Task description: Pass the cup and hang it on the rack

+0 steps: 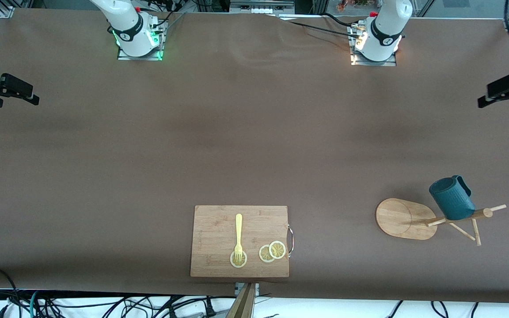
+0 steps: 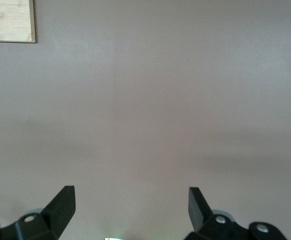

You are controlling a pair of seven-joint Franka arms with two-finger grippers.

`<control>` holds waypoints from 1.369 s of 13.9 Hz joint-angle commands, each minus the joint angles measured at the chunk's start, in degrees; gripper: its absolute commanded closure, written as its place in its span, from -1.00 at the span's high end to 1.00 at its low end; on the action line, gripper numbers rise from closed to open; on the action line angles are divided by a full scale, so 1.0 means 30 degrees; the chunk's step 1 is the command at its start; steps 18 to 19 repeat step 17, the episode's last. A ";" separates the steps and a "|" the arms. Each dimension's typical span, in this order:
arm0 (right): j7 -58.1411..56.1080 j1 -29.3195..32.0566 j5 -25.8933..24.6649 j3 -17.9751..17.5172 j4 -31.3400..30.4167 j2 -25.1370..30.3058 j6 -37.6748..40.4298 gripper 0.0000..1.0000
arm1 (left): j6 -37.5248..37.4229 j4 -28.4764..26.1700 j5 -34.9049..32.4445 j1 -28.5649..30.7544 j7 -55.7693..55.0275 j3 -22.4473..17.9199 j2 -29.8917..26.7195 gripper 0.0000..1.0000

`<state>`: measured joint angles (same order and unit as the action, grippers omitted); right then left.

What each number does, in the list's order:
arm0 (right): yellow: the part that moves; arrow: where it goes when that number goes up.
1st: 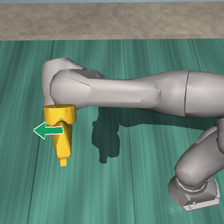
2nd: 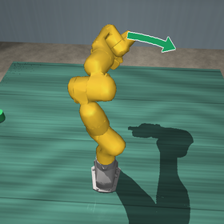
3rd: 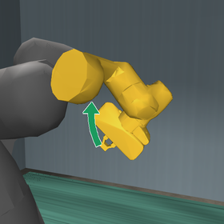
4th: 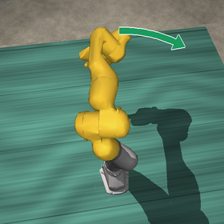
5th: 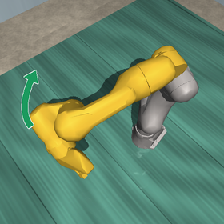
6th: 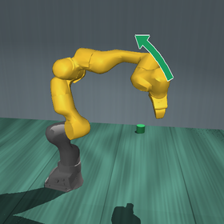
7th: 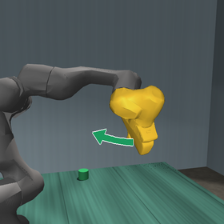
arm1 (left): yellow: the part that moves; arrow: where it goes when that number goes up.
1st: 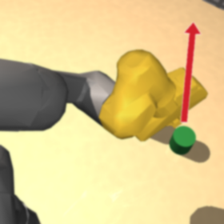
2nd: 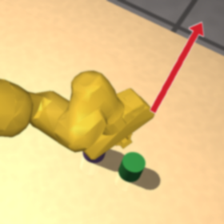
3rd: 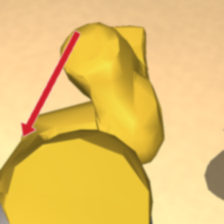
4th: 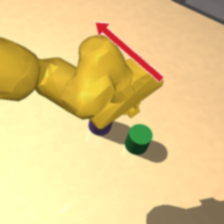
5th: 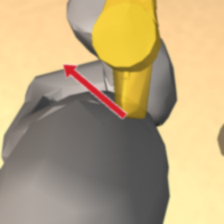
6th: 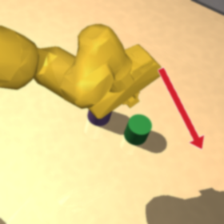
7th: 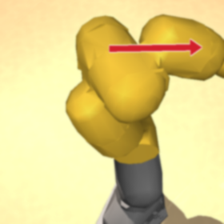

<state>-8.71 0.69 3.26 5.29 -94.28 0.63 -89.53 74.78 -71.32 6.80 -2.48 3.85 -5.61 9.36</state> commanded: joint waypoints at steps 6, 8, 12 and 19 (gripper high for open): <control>0.0238 0.0179 0.0262 -0.0153 0.0166 0.0084 0.0312 1.00 | 0.3929 -0.6842 -0.1357 -0.0140 -0.1986 0.1695 -0.4027 1.00; 0.0238 0.0179 0.0262 -0.0153 0.0166 0.0084 0.0312 1.00 | 0.3871 -0.6609 -0.1328 -0.0169 -0.2190 0.1988 -0.3911 1.00; 0.0238 0.0179 0.0262 -0.0153 0.0166 0.0084 0.0282 1.00 | 0.3842 -0.6579 -0.1328 -0.0170 -0.2689 0.2398 -0.3910 1.00; 0.0238 0.0179 0.0262 -0.0153 0.0166 0.0084 0.0282 1.00 | 0.3754 -0.6432 -0.1357 0.0064 -0.2425 0.2282 -0.3881 1.00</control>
